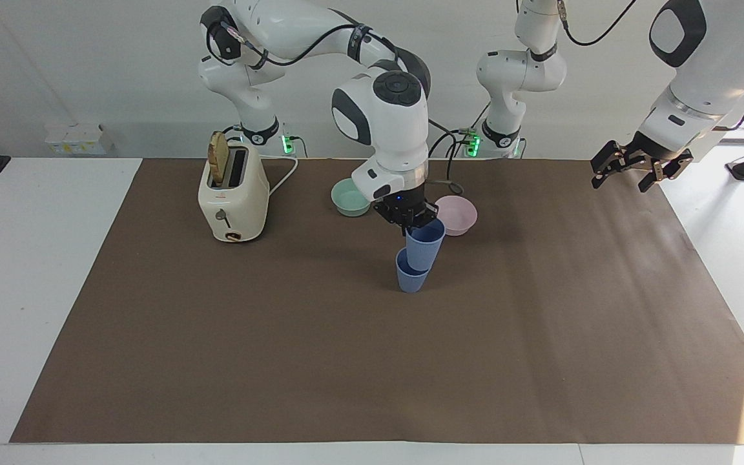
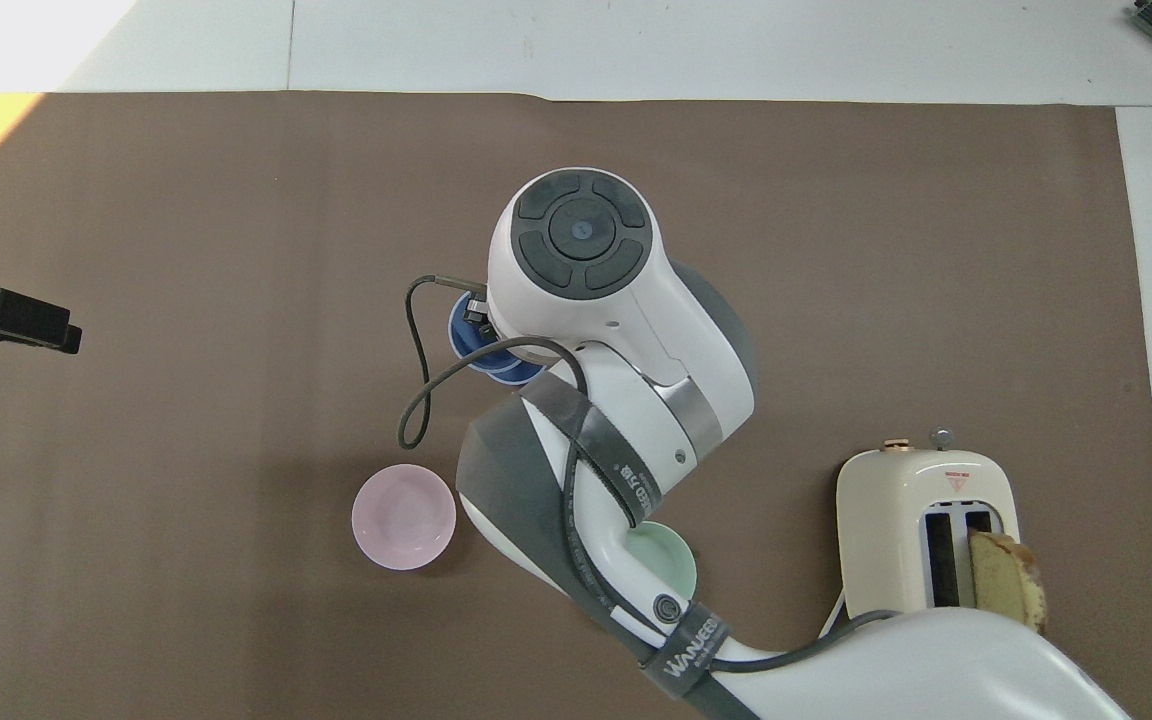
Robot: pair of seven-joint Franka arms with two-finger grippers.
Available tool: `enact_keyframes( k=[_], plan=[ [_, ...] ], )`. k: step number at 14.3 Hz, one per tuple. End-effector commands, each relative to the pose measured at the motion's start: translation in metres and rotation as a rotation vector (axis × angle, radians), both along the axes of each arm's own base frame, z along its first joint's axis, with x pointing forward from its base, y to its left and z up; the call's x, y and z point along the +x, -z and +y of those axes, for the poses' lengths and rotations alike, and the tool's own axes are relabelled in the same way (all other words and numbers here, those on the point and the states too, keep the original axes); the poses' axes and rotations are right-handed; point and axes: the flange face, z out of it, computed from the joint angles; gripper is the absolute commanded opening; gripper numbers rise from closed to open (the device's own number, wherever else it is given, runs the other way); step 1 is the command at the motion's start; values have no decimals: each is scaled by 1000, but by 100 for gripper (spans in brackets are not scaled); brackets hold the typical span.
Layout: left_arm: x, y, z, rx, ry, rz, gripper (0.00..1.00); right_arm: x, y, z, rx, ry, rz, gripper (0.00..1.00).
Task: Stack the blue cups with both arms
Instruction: 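Carry the held blue cup with the right gripper above the centered cup, then lower the blue cup into the centered cup and open the right gripper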
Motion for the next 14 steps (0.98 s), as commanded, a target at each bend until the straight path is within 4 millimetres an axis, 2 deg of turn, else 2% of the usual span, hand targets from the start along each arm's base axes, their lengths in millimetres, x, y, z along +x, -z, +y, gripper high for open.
enact_keyframes(
  k=[1,8,10,11,12,14],
  plan=[
    [-6,-3,3,10,3,4,100,2,8,-6,-22,21,-13,0],
    [-5,-1,3,10,3,4,100,-2,33,-8,-38,14,10,0],
    [-5,-1,2,12,5,4,100,-2,46,-7,-26,13,0,0],
    [-5,-1,3,12,3,4,100,-2,52,-6,-16,14,-10,29],
    [-5,-1,3,10,3,2,100,0,53,-8,-7,24,-18,99],
    [-5,-1,3,10,3,2,100,2,52,-9,-9,24,-24,100]
  ],
)
